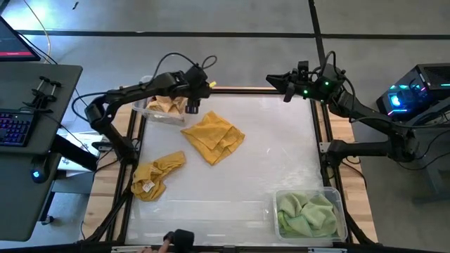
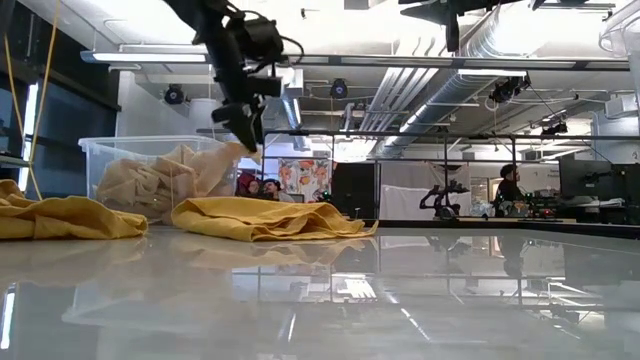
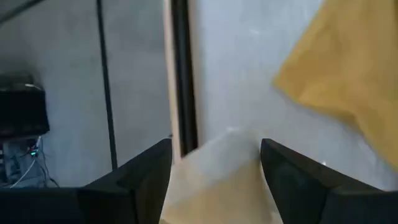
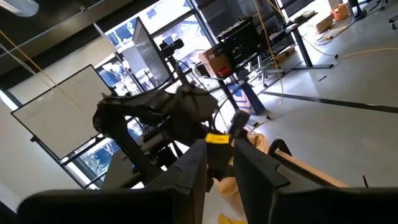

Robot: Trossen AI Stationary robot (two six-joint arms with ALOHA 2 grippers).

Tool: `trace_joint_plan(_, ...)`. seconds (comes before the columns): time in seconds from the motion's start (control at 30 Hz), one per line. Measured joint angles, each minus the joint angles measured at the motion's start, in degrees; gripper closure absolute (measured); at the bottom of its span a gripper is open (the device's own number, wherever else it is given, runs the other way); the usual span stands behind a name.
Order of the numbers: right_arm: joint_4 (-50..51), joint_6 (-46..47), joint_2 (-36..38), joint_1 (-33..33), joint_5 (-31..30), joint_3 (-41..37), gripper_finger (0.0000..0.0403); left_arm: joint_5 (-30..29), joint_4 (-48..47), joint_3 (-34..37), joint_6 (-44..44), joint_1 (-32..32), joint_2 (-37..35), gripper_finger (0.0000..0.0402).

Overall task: Sort towels by color in basket
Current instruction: Put the light yellow kitchen towel into the top transparent bin

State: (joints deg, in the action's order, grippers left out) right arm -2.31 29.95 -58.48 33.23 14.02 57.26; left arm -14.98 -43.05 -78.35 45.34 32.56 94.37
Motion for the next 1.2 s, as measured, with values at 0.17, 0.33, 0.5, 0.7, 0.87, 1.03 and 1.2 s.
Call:
trace_joint_plan(0.17,0.0,0.0,0.0,0.0,0.02,0.02,0.0327,0.4,-2.99,0.0,-0.91,0.41,2.71,0.0229)
trace_joint_plan(0.33,0.01,0.01,0.0,0.0,0.02,0.01,0.0327,0.16,-3.57,-0.06,-3.98,0.85,3.55,0.0351)
trace_joint_plan(0.5,0.03,-0.01,0.0,0.09,-0.01,0.02,0.0327,0.45,-2.99,-2.74,-11.15,0.79,1.67,0.0389)
trace_joint_plan(0.7,0.19,-0.37,0.02,0.15,-0.63,0.01,0.0327,-4.96,-4.89,-4.3,-23.27,1.94,-6.63,0.0397)
trace_joint_plan(0.87,1.09,-0.49,0.02,0.15,-0.8,0.02,0.0327,-1.65,-15.13,-2.08,-33.35,7.87,-13.26,0.04)
trace_joint_plan(1.03,1.43,-1.97,0.02,0.15,-2.07,0.02,0.0327,6.87,-11.81,9.69,-35.55,16.58,-15.67,0.04)
trace_joint_plan(1.2,2.1,-1.97,0.02,0.15,-3.58,0.04,0.0327,11.54,1.03,21.14,-41.69,19.57,-14.42,0.0399)
